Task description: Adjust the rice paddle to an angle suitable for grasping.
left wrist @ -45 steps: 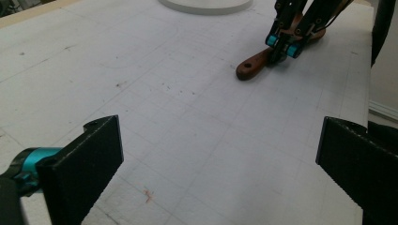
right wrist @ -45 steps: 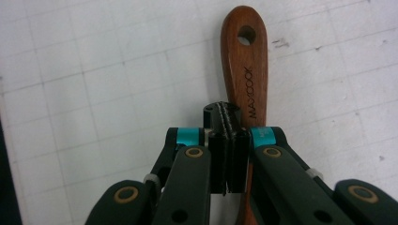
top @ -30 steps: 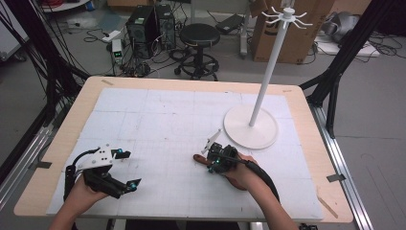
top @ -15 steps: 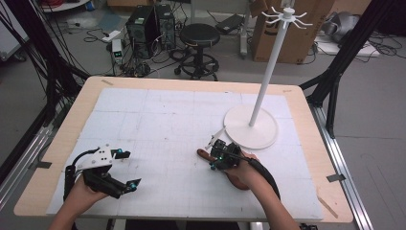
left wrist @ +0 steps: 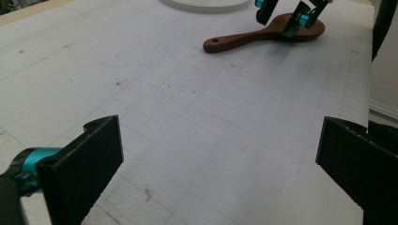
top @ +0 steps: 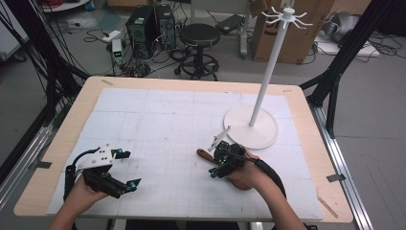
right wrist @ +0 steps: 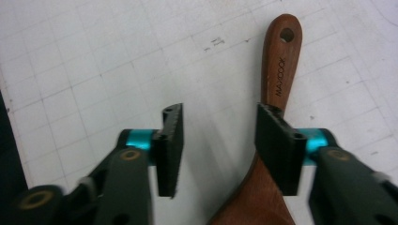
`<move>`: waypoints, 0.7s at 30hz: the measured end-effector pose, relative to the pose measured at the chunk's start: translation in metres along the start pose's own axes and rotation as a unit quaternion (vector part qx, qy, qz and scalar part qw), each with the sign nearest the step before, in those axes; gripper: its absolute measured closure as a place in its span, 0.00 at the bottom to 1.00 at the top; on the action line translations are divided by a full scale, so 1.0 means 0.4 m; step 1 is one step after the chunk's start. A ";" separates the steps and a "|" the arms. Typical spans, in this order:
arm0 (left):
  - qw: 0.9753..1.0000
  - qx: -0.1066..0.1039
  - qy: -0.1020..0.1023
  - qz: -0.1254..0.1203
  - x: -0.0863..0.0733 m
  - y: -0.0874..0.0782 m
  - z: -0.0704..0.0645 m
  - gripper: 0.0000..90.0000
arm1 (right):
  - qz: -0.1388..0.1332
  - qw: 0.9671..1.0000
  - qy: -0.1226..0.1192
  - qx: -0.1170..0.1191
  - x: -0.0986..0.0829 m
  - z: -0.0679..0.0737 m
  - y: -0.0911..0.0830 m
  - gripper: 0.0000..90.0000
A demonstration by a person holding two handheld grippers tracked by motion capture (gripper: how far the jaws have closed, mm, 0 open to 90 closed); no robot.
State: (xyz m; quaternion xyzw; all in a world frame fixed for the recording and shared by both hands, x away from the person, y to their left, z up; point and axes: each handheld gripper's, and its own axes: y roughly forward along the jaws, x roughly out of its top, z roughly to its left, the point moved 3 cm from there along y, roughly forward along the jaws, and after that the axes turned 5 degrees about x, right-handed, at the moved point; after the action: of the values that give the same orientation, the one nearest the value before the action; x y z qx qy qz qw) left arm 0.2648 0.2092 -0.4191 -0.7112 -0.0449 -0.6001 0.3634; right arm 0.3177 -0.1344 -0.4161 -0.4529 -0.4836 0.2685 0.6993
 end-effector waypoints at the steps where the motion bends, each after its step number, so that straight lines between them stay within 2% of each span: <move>1: 1.000 0.000 0.000 0.000 0.000 0.000 0.000 0.02 | 0.000 1.000 -0.004 0.000 0.000 0.000 -0.003 0.47; 7: 1.000 -0.001 0.000 0.002 -0.001 0.000 0.002 0.02 | -0.004 1.000 0.003 0.017 -0.005 -0.001 -0.010 0.24; 14: 1.000 -0.003 -0.002 0.002 -0.002 0.002 0.001 0.02 | 0.002 1.000 0.015 -0.009 -0.010 -0.006 -0.010 0.04; 21: 1.000 -0.003 -0.003 0.002 -0.002 0.003 0.008 0.02 | 0.007 1.000 0.017 -0.014 -0.007 -0.010 -0.011 0.02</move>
State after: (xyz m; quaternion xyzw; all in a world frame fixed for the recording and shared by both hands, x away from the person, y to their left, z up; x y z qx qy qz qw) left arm 0.2678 0.2103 -0.4206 -0.7145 -0.0428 -0.5972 0.3620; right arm 0.3200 -0.1401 -0.4137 -0.4705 -0.4721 0.2586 0.6991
